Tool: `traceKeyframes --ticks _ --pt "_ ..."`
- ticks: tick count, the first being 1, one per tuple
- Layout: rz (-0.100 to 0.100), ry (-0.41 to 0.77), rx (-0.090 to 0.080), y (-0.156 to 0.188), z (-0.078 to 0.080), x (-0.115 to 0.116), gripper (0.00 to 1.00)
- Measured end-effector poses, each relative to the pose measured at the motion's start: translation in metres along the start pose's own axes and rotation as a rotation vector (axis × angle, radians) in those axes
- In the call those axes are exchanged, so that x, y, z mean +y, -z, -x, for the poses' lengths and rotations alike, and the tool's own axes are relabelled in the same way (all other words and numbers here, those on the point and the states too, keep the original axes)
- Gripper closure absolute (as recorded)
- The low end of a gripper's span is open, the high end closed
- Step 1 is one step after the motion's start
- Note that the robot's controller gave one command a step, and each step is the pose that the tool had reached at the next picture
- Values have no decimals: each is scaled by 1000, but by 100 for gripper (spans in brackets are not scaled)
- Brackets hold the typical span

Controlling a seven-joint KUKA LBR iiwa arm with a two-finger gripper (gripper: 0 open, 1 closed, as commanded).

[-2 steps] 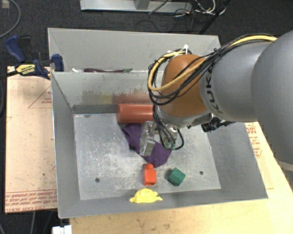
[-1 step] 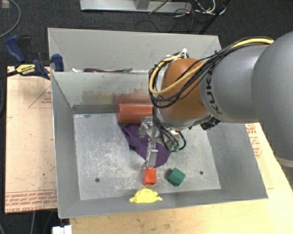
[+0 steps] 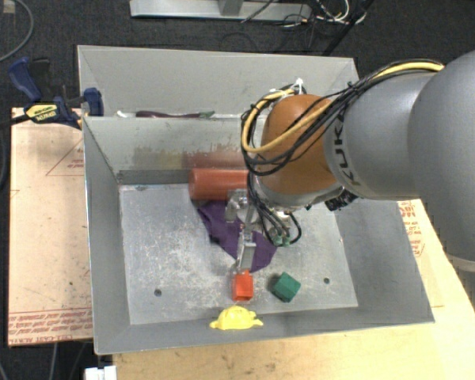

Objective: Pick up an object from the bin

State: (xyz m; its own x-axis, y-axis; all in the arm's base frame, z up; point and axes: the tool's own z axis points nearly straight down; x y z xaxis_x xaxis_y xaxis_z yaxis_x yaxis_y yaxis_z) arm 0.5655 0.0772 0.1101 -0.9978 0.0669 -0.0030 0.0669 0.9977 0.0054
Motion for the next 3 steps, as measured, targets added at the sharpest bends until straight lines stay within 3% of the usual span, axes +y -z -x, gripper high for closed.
traceKeyframes --ticks 1,2,3 --pt "0 308 -2 -39 7 -45 100" --pt "0 308 -2 -39 7 -45 100" --pt "1 261 -6 89 0 -50 100"
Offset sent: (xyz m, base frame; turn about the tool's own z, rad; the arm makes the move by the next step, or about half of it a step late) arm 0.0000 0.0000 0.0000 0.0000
